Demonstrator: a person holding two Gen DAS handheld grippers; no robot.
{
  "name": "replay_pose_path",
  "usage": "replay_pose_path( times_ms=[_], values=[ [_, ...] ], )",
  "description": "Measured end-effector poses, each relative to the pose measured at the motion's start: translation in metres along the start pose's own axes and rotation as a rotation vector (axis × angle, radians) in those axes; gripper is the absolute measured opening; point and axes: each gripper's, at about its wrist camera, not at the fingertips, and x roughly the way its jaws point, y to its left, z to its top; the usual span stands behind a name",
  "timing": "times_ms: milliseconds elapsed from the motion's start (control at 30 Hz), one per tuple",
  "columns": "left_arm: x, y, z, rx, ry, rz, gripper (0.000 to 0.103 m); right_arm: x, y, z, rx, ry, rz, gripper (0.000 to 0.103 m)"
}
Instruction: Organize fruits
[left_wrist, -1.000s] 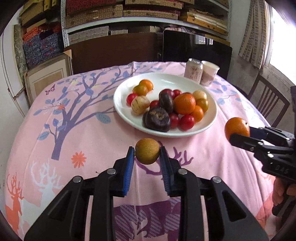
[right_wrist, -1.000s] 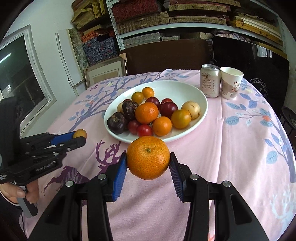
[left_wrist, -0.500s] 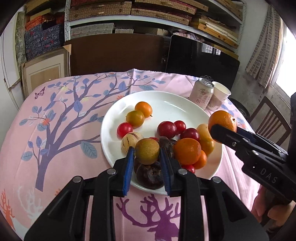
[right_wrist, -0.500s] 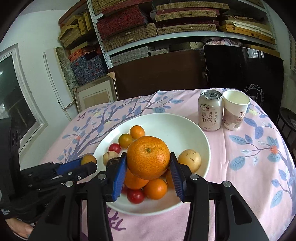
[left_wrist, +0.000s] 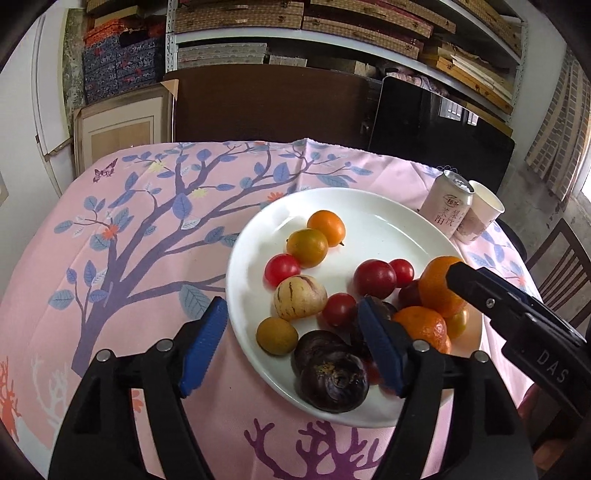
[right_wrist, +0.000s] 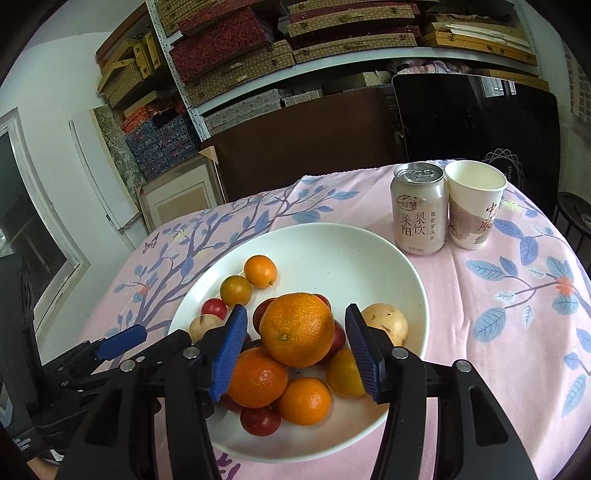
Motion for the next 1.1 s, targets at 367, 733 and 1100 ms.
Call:
replay_pose_path(
  times_ms=[367, 733, 1100],
  values=[
    [-0.033, -0.009, -0.012, 0.051, -0.030, 0.003, 0.083, -0.036, 0.002, -0.015, -0.037, -0.019, -0.012, 0.067],
    [-0.081, -0.009, -0.047, 0.061, -0.051, -0.014, 0.092, -0.088, 0.009, -0.057, -0.077, -0.020, -0.046, 0.097],
    [-0.126, -0.014, -0.103, 0.128, -0.080, -0.011, 0.098, -0.126, 0.003, -0.102, -0.043, 0.016, -0.106, 0.099]
  ],
)
